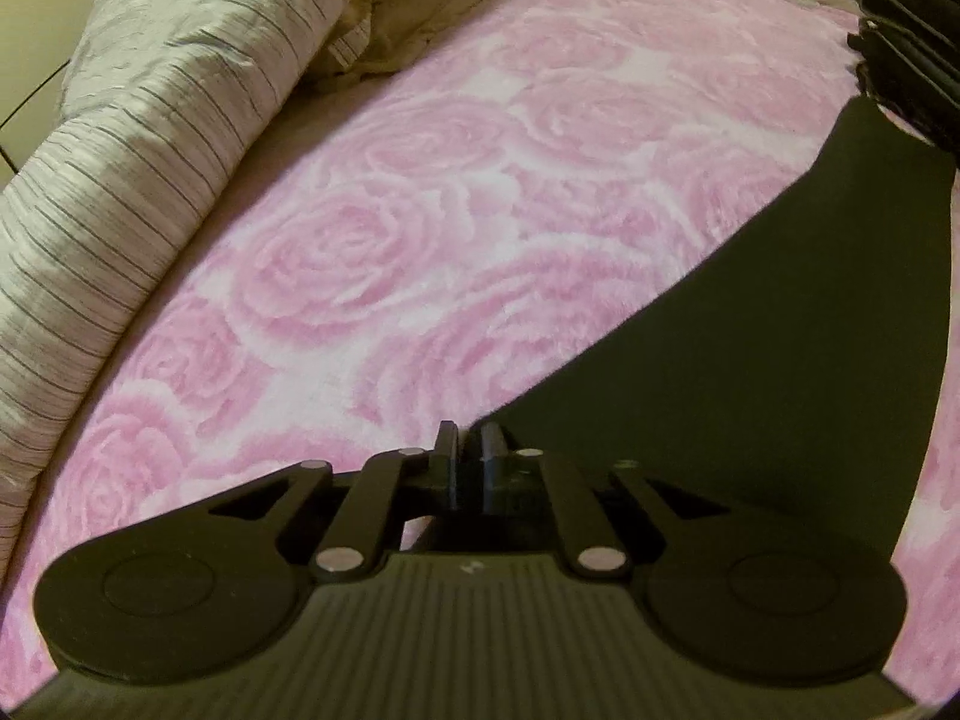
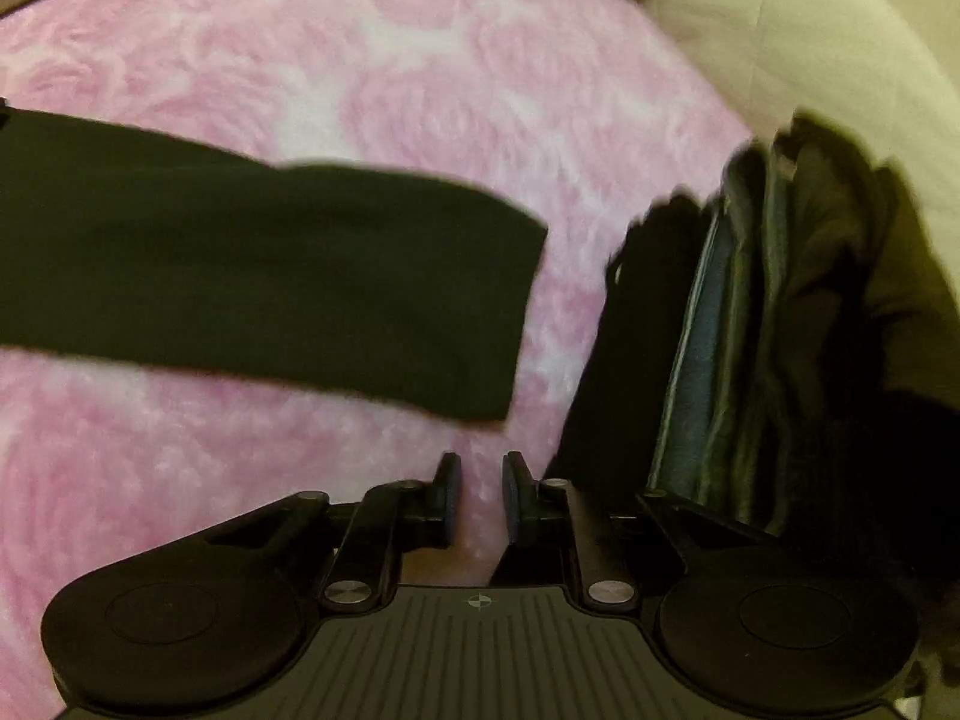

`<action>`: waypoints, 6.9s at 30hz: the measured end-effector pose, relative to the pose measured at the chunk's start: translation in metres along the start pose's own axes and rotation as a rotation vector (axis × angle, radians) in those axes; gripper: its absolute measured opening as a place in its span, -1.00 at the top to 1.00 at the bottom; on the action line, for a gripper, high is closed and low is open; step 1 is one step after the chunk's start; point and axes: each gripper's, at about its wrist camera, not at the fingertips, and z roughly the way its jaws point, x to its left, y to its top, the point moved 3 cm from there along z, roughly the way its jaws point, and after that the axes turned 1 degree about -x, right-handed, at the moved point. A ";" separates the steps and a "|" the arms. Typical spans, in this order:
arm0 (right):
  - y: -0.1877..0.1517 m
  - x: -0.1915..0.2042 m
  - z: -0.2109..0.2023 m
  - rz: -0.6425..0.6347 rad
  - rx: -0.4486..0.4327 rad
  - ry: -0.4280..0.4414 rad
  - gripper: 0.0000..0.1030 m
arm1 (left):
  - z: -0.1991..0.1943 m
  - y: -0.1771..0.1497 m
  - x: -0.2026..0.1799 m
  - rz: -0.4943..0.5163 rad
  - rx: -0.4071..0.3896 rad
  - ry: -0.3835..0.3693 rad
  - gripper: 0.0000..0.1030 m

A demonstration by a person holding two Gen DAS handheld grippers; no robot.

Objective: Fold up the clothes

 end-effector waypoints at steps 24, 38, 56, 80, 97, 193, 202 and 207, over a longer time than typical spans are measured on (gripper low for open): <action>-0.038 0.156 -0.098 0.023 0.085 0.609 0.02 | -0.274 -0.296 -0.027 -0.606 0.312 0.196 0.36; -0.133 0.219 -0.150 -0.115 0.250 0.694 -0.09 | -0.403 -0.496 -0.046 -1.003 0.458 0.147 0.27; -0.133 0.230 -0.160 -0.106 0.256 0.634 -0.06 | -0.433 -0.490 -0.057 -0.862 0.343 0.006 0.78; -0.149 0.215 -0.162 -0.602 0.057 0.686 0.85 | -0.454 -0.479 -0.093 -0.553 0.297 -0.089 0.85; -0.212 0.178 -0.173 -1.011 0.234 0.609 0.91 | -0.471 -0.496 -0.152 -0.343 0.451 -0.219 0.99; -0.061 0.333 -0.153 -0.531 0.056 0.770 0.08 | -0.542 -0.675 0.242 -0.781 0.294 0.451 1.00; -0.051 0.370 -0.146 -0.561 0.086 0.823 0.07 | -0.537 -0.692 0.252 -0.968 0.208 0.356 0.36; -0.047 0.377 -0.142 -0.564 0.086 0.817 0.05 | -0.490 -0.692 0.280 -0.997 0.217 0.287 0.27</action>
